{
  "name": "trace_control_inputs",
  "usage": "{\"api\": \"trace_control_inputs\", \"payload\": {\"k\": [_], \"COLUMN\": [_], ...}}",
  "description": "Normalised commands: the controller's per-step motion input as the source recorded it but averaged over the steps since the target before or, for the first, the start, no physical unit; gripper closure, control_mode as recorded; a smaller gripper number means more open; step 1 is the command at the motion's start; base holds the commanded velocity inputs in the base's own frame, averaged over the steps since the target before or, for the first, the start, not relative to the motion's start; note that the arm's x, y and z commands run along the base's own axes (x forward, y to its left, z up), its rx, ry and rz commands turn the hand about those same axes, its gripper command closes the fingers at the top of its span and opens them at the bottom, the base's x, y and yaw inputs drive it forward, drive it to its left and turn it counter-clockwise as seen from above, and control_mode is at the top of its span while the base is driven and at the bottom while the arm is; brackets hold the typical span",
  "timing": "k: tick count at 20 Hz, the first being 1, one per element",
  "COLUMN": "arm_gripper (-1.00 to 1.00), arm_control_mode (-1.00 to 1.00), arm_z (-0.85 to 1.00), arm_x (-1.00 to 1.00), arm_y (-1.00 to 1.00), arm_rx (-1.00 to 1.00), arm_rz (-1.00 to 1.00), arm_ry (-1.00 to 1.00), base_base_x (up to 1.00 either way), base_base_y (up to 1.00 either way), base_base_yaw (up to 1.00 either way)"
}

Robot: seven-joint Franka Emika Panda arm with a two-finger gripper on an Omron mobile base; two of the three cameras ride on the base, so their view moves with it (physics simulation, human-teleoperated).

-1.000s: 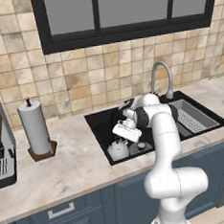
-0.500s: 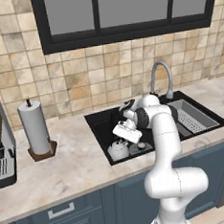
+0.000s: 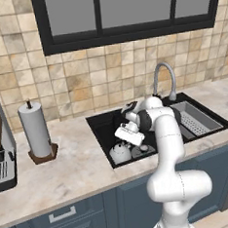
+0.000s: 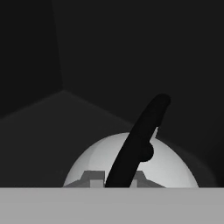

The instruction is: Open the cabinet, pick the kettle from the cabinet, and place it in the sink.

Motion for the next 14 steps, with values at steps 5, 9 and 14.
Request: {"api": "trace_control_inputs", "payload": {"k": [5,9,14], "arm_gripper": [1.0,-1.0,-1.0], "arm_control_mode": [-1.0,-1.0,-1.0], "arm_z": [-0.21,-0.17,-0.13], "arm_x": [0.11,0.05,0.0], "arm_y": [0.04,0.02,0.0], "arm_rx": [0.0,0.0,0.0], "arm_rz": [0.0,0.0,0.0], "arm_ry": [0.0,0.0,0.0], "base_base_x": [0.0,0.0,0.0], "base_base_y": [0.0,0.0,0.0], "base_base_yaw": [0.0,0.0,0.0]}}
